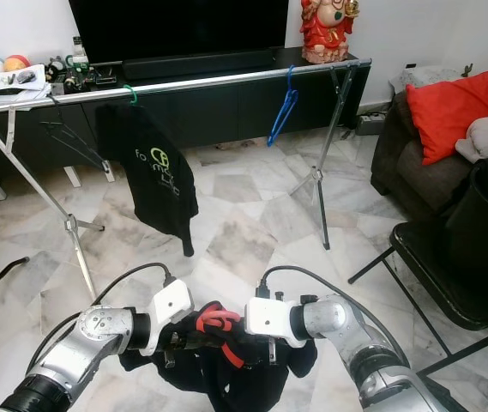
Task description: Hang hanger
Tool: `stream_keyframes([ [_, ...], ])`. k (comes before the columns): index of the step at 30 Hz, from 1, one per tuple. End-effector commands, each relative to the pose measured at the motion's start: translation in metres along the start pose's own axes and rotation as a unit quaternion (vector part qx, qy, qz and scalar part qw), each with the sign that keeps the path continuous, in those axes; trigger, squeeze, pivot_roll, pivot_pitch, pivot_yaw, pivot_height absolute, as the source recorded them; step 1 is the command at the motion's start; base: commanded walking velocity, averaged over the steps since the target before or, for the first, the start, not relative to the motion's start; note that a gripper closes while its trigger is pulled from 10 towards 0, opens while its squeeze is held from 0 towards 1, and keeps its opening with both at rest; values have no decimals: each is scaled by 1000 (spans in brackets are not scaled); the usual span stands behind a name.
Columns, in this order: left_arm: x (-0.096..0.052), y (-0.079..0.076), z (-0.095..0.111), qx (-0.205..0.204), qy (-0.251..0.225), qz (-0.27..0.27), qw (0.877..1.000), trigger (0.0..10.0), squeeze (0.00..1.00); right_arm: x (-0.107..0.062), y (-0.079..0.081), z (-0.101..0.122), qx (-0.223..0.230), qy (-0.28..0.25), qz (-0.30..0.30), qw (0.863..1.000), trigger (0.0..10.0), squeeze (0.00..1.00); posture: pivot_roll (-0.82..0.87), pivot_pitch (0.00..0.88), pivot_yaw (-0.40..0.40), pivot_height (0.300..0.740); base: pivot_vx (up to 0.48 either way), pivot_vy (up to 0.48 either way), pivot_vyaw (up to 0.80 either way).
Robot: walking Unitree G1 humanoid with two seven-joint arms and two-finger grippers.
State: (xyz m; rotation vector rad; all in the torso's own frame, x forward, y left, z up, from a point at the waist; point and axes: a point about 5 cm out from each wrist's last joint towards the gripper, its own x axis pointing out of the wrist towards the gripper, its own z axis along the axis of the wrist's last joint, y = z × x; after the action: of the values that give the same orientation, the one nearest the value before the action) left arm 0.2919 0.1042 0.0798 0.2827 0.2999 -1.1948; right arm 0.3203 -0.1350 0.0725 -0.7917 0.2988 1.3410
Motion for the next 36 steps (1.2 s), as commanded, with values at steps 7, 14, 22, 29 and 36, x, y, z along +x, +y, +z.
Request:
stream_keyframes([
  [7,7,-10,-3,-16,-9,-31,999,0,0,-8,-14,2,-4,14,-43,999,10000,0,77,89,-26,740,0,0,0],
  [14,6,-10,-3,-16,-9,-32,999,0,0,-8,-14,1,5,12,-46,999,10000,1000,80,91,-24,740,0,0,0],
  [22,5,-10,-4,-24,-11,-27,999,0,0,-9,-15,1,10,6,-50,999,10000,1000,79,90,-23,740,0,0,0],
  [29,2,-8,-7,-31,-10,-14,999,0,0,-11,-14,1,20,-2,-35,999,10000,1000,78,87,-18,740,0,0,0],
  [36,0,1,-13,-30,2,36,999,0,0,-11,-7,-3,30,4,10,1000,10000,1000,78,82,-16,740,0,0,0],
])
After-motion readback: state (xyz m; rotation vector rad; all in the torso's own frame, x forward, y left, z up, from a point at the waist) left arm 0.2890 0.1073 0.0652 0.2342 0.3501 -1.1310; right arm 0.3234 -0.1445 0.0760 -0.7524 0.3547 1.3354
